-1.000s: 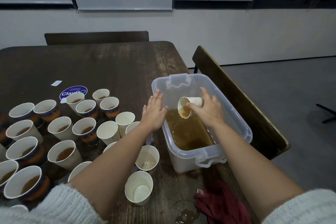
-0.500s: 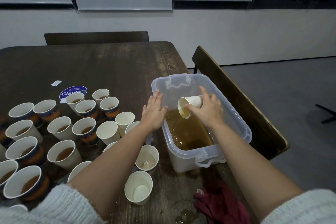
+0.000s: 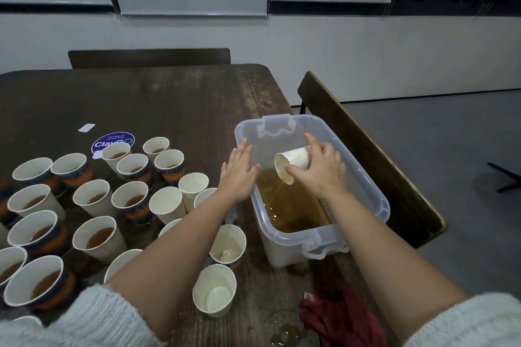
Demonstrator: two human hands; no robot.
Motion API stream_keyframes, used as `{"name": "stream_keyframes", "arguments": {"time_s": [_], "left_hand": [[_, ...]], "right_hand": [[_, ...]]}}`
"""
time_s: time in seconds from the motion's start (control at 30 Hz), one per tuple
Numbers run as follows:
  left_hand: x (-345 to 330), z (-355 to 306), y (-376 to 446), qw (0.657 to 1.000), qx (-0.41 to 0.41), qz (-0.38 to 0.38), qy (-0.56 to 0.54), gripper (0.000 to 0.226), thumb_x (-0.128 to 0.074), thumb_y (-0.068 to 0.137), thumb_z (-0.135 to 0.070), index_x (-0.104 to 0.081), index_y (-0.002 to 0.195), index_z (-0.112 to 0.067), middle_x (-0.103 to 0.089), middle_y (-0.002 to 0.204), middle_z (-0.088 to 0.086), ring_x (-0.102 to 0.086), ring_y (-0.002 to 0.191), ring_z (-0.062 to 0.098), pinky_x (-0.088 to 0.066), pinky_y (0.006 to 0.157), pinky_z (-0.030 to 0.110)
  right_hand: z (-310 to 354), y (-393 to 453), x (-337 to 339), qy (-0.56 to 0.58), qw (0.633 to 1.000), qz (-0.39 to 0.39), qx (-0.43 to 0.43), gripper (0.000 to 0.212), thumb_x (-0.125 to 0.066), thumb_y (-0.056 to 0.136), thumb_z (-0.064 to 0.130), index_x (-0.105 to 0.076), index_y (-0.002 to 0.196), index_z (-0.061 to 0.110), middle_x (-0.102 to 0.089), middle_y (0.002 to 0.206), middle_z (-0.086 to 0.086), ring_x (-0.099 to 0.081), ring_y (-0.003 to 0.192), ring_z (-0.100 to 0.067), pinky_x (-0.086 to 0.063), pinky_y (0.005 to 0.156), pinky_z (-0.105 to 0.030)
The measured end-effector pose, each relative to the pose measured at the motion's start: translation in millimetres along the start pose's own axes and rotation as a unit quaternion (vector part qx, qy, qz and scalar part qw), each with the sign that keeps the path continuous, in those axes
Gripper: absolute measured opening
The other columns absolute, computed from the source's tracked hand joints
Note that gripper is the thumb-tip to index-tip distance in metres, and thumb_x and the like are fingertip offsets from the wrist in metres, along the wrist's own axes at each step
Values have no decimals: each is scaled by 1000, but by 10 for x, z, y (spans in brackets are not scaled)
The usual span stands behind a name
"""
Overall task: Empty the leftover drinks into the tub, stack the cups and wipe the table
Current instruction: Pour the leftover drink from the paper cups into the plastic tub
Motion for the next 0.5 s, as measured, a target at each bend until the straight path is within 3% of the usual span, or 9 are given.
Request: {"name": "stream_keyframes", "arguments": {"time_s": [0.5], "left_hand": [[-8, -10, 6, 1000, -2, 2, -2, 55, -34, 104, -31, -12, 154, -22, 2, 162, -5, 0, 149, 20, 0, 118, 50]], "right_hand": [[11, -5, 4, -15, 1000, -14, 1, 87, -59, 80, 66, -22, 150, 31, -38, 142, -8, -39, 128, -27, -36, 103, -41]]}}
Point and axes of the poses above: each hand's wrist, its own y-axis towards the middle knuckle, its own x-axis out of the back of the hand, z = x × y, the point moved 7 cm from there along y, towards the middle knuckle
